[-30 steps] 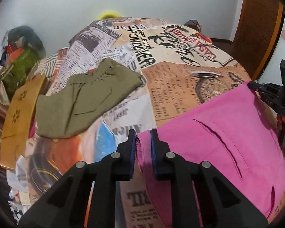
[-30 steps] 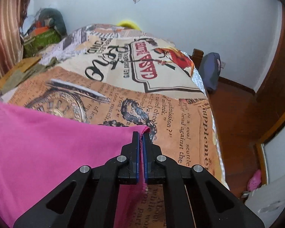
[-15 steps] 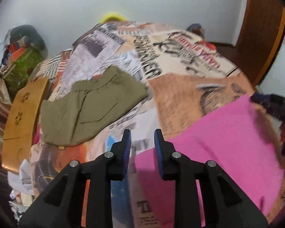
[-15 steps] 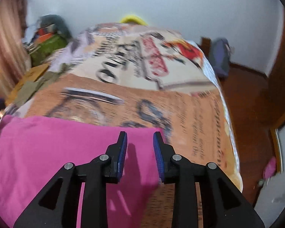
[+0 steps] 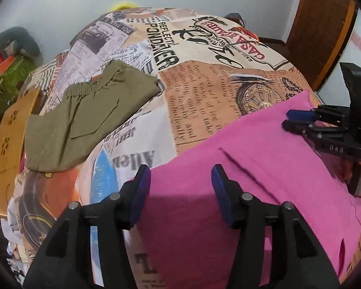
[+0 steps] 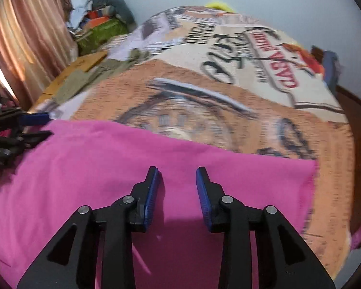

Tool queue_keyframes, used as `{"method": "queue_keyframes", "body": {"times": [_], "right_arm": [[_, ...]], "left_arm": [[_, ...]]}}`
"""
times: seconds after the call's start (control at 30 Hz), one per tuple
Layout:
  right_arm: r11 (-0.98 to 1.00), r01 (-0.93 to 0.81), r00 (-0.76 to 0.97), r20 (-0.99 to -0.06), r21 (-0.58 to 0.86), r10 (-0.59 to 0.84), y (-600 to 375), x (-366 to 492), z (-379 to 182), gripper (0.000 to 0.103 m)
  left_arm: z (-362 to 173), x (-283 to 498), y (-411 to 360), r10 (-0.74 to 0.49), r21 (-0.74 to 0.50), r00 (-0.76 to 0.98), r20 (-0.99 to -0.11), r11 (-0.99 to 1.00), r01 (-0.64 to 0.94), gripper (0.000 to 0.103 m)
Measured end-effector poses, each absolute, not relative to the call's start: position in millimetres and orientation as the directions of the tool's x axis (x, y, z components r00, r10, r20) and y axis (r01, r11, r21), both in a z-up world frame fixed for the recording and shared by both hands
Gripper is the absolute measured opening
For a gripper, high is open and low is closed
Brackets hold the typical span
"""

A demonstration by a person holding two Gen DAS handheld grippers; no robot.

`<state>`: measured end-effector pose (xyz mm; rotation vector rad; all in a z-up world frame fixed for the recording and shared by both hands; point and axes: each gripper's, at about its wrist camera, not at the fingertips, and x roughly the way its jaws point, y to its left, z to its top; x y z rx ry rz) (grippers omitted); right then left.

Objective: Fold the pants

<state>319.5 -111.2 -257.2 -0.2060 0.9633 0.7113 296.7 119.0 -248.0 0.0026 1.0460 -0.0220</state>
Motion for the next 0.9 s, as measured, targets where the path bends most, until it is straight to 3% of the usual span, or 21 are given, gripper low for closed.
{"method": "queue_keyframes", "body": {"times": [0.1, 0.17, 0.2, 0.37, 0.6, 0.9], "right_arm": [[0.773, -0.628, 0.399, -0.817, 0.087, 0.416, -121.8, 319.9, -257.3, 0.025], [0.796, -0.605, 0.467, -0.818, -0.018, 0.336, -127.1, 320.3, -258.3, 0.035], [0.802, -0.596, 0.486, -0.811, -0.037, 0.324, -132.3, 321.1, -258.5, 0.046], [0.854, -0.521, 0.497, -0.82, -0.02, 0.284, -165.4, 335.1, -263.6, 0.055], [0.89, -0.455, 0.504, -0.831, -0.026, 0.234, -182.0, 329.1, -248.6, 0.055], [0.869, -0.494, 0.587, -0.744, -0.016, 0.319, -181.8, 276.8, -179.5, 0.058]], "left_arm": [[-246.8, 291.7, 125.1, -0.014, 0.0, 0.506, -0.862, 1.0, 0.026, 0.053], [-244.5, 287.6, 125.9, 0.023, 0.038, 0.518, -0.855, 0.999, 0.019, 0.055], [-243.5, 285.9, 127.6, 0.042, 0.056, 0.523, -0.851, 0.998, 0.01, 0.063], [-247.1, 280.0, 151.5, 0.015, -0.007, 0.518, -0.855, 0.999, -0.041, 0.071], [-241.1, 273.5, 162.0, 0.03, -0.03, 0.504, -0.863, 0.993, -0.111, 0.074], [-181.1, 235.1, 152.2, 0.044, -0.058, 0.586, -0.809, 0.986, -0.155, 0.074]]}}
